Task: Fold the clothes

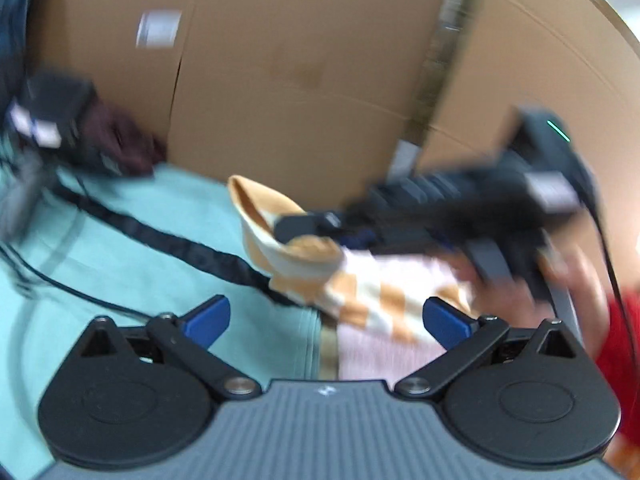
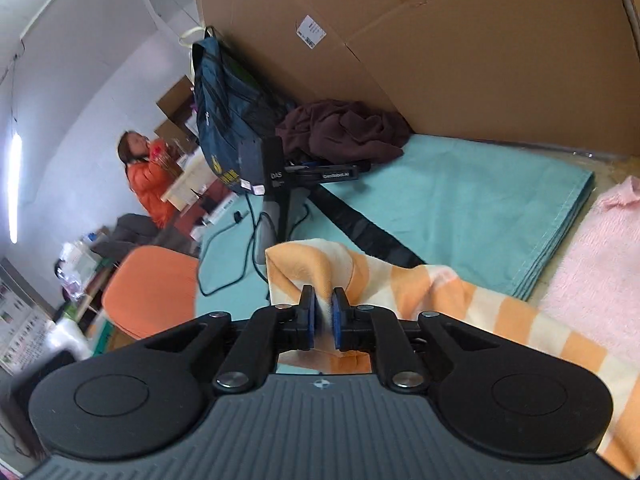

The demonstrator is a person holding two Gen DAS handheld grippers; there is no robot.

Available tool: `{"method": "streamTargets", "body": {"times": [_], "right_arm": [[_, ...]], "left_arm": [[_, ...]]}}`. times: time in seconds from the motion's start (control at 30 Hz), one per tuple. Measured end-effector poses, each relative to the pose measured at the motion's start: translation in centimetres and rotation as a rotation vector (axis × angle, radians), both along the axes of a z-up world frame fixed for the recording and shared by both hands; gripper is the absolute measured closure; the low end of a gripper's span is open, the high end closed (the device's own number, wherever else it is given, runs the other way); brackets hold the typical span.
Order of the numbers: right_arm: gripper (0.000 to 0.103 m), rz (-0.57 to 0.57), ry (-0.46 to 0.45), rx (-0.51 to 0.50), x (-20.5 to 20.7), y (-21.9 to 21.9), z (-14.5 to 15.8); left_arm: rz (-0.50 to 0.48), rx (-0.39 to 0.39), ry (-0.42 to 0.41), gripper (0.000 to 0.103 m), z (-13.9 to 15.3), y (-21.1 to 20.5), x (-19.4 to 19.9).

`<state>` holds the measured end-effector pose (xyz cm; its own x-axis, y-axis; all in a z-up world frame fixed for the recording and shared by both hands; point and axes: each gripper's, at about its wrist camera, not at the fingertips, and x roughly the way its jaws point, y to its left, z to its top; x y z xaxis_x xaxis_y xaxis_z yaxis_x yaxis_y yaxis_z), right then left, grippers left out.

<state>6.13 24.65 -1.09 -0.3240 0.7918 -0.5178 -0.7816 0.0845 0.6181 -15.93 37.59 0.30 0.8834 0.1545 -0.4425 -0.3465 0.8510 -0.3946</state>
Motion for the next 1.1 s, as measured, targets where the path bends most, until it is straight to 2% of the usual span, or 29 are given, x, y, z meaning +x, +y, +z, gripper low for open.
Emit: {"method": "streamTargets", "body": {"times": [0.03, 0.07, 0.1, 0.13, 0.17, 0.2, 0.23, 0.3, 0.37, 0.4, 0.43, 0.47, 0.5, 0.6, 0.67, 0.7, 0.73, 0.8, 0.83, 0.87, 0.97, 1.03, 1.1], "right_arm": [[0.089, -0.001, 0.055, 0.003, 0.7, -0.1, 0.0], [0.085, -0.003, 0.109, 0.006, 1.3, -0.3, -0.1], [0.079, -0.004, 0.164, 0.008, 2.0, -0.4, -0.1], [0.074, -0.006, 0.219, 0.011, 2.7, -0.6, -0.2], [0.055, -0.001, 0.286, 0.018, 3.2, -0.7, -0.4], [0.043, 0.018, 0.382, 0.034, 3.3, -0.8, -0.9], [0.040, 0.013, 0.455, 0.055, 3.5, -1.2, -1.3], [0.047, -0.057, 0.477, 0.133, 4.1, -3.5, -0.5], [0.047, -0.107, 0.500, 0.207, 4.9, -6.5, 0.5], [0.047, -0.132, 0.513, 0.239, 5.3, -8.1, 0.9], [0.047, -0.152, 0.521, 0.264, 5.6, -10.0, 1.2], [0.047, -0.172, 0.528, 0.289, 6.0, -11.8, 1.5], [0.046, -0.195, 0.534, 0.312, 6.3, -13.7, 1.8], [0.041, -0.269, 0.526, 0.351, 6.6, -19.8, 1.8], [0.038, -0.321, 0.500, 0.354, 6.5, -23.5, 1.3], [0.037, -0.350, 0.483, 0.352, 6.4, -25.2, 0.9], [0.036, -0.378, 0.470, 0.343, 6.3, -26.8, 0.5], [0.036, -0.416, 0.459, 0.304, 6.1, -28.4, -0.4], [0.036, -0.430, 0.450, 0.288, 6.0, -28.9, -0.9], [0.036, -0.444, 0.447, 0.276, 6.2, -29.2, -1.3], [0.035, -0.471, 0.515, 0.277, 7.0, -29.6, -2.6], [0.040, -0.489, 0.560, 0.278, 7.5, -29.8, -3.5], [0.037, -0.507, 0.605, 0.279, 8.1, -30.1, -4.4]], "left_arm": [[-0.003, -0.094, -0.022, 0.001, -0.3, 1.5, 0.4], [-0.050, -0.170, -0.029, 0.001, -0.7, 2.6, 0.7], [-0.080, -0.218, -0.032, 0.001, -1.3, 3.3, 0.9], [-0.060, -0.250, -0.021, 0.001, -2.0, 3.6, 1.2], [-0.036, -0.249, -0.002, 0.001, -2.5, 3.7, 1.4], [-0.013, -0.247, 0.017, 0.001, -3.1, 3.7, 1.7], [0.011, -0.245, 0.036, 0.001, -3.6, 3.8, 1.9], [0.051, -0.232, 0.062, 0.001, -4.3, 3.8, 2.3], [0.084, -0.192, 0.081, 0.007, -4.2, 3.3, 2.8], [0.092, -0.176, 0.086, 0.030, -4.2, 3.0, 3.0], [0.090, -0.187, 0.111, 0.088, -4.4, 3.5, 3.6], [0.087, -0.198, 0.136, 0.098, -4.5, 4.1, 4.2], [0.089, -0.220, 0.132, 0.099, -4.3, 4.6, 4.3], [0.170, -0.067, 0.134, 0.099, -1.4, 6.8, 4.4], [0.157, -0.008, 0.149, 0.099, 0.7, 8.5, 4.9], [0.133, 0.038, 0.191, 0.098, 1.1, 8.9, 5.9], [0.108, 0.085, 0.233, 0.092, 1.6, 9.2, 6.9], [0.058, 0.179, 0.318, 0.087, 2.4, 9.8, 8.8], [0.046, 0.184, 0.356, 0.081, 2.0, 9.8, 9.0], [0.033, 0.189, 0.395, 0.081, 1.6, 9.9, 9.2], [-0.005, 0.202, 0.511, 0.088, 0.4, 10.0, 9.9], [0.021, 0.187, 0.495, 0.091, 0.6, 10.0, 8.3], [0.059, 0.170, 0.477, 0.094, 0.9, 10.0, 6.4]]}}
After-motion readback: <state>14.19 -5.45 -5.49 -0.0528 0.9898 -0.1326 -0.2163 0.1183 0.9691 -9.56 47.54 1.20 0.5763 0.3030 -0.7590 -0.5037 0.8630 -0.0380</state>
